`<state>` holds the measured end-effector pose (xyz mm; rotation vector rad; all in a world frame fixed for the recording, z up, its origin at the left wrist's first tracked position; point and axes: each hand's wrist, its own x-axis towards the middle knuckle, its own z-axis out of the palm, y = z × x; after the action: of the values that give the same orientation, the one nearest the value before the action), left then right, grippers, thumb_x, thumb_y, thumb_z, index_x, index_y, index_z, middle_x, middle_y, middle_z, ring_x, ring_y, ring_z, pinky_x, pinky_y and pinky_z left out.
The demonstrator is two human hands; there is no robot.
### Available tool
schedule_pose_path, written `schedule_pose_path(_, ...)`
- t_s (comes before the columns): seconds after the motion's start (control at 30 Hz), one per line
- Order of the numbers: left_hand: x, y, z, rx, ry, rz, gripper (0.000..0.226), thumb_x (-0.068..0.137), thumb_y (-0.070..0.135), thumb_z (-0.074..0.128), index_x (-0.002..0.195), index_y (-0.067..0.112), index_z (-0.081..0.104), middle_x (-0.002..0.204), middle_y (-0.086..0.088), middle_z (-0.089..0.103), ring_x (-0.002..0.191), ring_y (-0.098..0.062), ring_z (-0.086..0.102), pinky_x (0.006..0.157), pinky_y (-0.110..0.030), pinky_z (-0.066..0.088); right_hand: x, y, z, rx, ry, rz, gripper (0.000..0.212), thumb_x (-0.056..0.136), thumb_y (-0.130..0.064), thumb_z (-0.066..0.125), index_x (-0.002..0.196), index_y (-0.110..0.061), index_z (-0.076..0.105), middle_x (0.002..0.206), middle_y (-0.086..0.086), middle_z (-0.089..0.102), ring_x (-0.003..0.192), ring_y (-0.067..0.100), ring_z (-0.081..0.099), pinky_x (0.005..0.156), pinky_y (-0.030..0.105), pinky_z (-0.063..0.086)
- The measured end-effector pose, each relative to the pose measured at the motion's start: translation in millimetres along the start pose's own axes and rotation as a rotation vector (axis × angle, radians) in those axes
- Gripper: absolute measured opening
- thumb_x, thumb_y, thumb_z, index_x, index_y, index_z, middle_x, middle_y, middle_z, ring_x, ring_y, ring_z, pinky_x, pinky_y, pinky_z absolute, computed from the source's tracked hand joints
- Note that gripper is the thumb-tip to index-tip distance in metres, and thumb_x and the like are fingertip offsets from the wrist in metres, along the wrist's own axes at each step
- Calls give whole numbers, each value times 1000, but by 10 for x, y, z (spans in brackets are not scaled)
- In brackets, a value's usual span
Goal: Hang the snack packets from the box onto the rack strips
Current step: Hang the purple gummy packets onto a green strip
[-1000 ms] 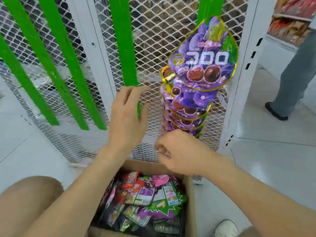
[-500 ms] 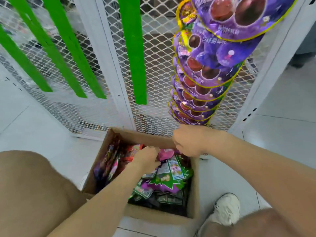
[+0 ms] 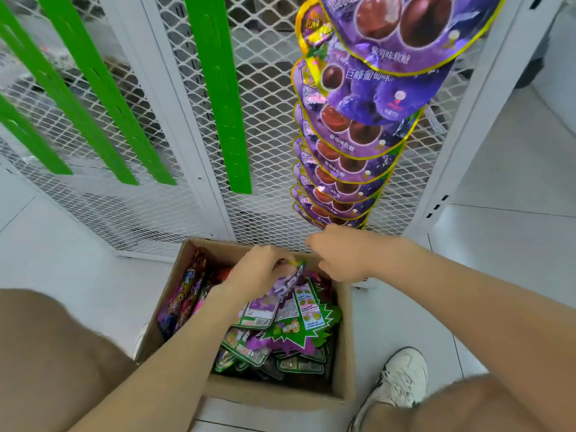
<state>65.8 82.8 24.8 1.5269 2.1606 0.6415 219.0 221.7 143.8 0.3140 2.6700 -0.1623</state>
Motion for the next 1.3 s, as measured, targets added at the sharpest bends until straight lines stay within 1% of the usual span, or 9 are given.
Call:
schedule_pose_path(0.13, -87, 454, -570, -412, -60, 30, 6, 91, 16, 82, 94, 11, 81, 80, 5, 79, 70, 1, 67, 70, -16, 50, -67, -81, -118, 230, 121, -74, 30, 90, -40, 70, 100, -18, 54, 91, 3, 61, 88, 27, 59, 76, 41, 48)
schedule_pose_path(0.3, -344, 803, -1009, -692, 108, -9, 25, 84, 14, 87, 95, -3, 71, 81, -25, 75, 63, -9, 62, 60, -16, 44, -330, -108, -410, 422, 263, -116, 44, 91, -38, 76, 67, -8, 54, 60, 1, 38, 57, 12, 32, 55, 32, 28)
schedule_pose_path(0.4, -437, 816, -1203, -758, 116, -24, 34, 76, 30, 90, 94, 7, 74, 79, -20, 76, 73, -21, 63, 71, -32, 48, -439, -47, -484, 597, 396, -108, 49, 88, -45, 76, 66, -7, 55, 59, -1, 37, 58, 9, 32, 56, 37, 31)
schedule_pose_path(0.5, -525, 896, -1370, -824, 124, -1, 13, 80, 27, 85, 88, 19, 78, 83, -10, 78, 75, -18, 67, 71, -27, 52, -513, -14, -544, 755, 524, -123, 48, 83, -58, 74, 78, -10, 68, 68, 17, 58, 68, 10, 45, 66, 52, 50)
schedule_pose_path(0.67, -553, 1261, -1643, -832, 317, 25, 16, 84, 19, 81, 93, 9, 71, 73, -1, 74, 59, -4, 63, 58, -14, 48, -733, -210, -770, 985, 824, -98, 38, 91, -49, 64, 89, -12, 72, 83, 26, 66, 74, 13, 50, 75, 60, 49)
schedule_pose_path(0.8, -542, 1630, -2013, -775, 334, 155, 8, 97, 8, 70, 103, 8, 76, 92, -18, 78, 78, -12, 67, 71, -21, 53, -982, -376, -1017, 938, 1163, -38, 18, 99, -39, 61, 98, -23, 70, 76, -10, 67, 70, 8, 58, 70, 46, 52)
schedule_pose_path(0.93, -420, 2114, -2386, -596, 496, 301, 30, 100, -4, 60, 116, 17, 74, 110, -2, 78, 102, -16, 72, 92, -35, 59, -1291, -463, -1416, 991, 1464, -43, 23, 97, -20, 73, 114, -34, 67, 105, -15, 75, 102, 10, 71, 84, 32, 58)
schedule_pose_path(1.17, 55, 3027, -2961, -392, 642, 364, 57, 79, 17, 50, 135, 18, 64, 123, 12, 70, 109, -1, 64, 102, -26, 52, -1523, -170, -2183, 766, 1773, 116, 22, 94, -25, 73, 116, -26, 72, 96, -15, 74, 81, 2, 69, 66, 6, 46)
schedule_pose_path(1.3, 307, 3245, -3117, -512, 690, 244, 47, 71, 31, 51, 111, 22, 72, 94, 12, 73, 91, -6, 68, 90, -30, 56, -1459, -63, -2449, 683, 1816, 200, 25, 92, -33, 72, 116, -28, 76, 95, -17, 74, 85, 4, 69, 83, 26, 57)
